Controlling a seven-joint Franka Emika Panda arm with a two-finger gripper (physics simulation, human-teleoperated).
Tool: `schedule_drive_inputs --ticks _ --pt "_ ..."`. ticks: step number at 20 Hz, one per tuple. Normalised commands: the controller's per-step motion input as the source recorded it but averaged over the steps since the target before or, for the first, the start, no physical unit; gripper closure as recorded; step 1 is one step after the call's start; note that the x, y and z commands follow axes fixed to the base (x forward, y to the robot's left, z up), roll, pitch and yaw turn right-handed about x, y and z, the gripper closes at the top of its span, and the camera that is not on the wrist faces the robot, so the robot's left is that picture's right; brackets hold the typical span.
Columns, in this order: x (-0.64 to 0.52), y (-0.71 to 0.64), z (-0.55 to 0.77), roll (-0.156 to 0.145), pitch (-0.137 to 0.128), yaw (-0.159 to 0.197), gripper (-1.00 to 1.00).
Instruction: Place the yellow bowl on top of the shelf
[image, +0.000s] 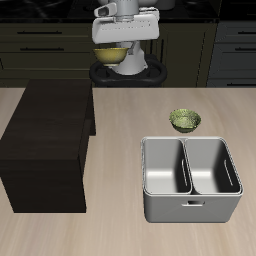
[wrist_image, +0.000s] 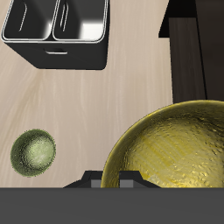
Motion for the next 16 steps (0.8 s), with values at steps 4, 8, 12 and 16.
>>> schedule_drive_inputs --ticks 4,8,12,16 --pt "-0.02 -0.06 0.15 -0.012 -0.020 0.003 1.00" --pt "-0.02 -0.03 0.10 -0.001 -0.014 -0.007 1.00" --pt "0.01 -0.04 0.05 -0.002 -0.006 -0.005 1.00" --pt "0.04 -0.19 0.16 -0.040 -0.016 -0.013 1.00"
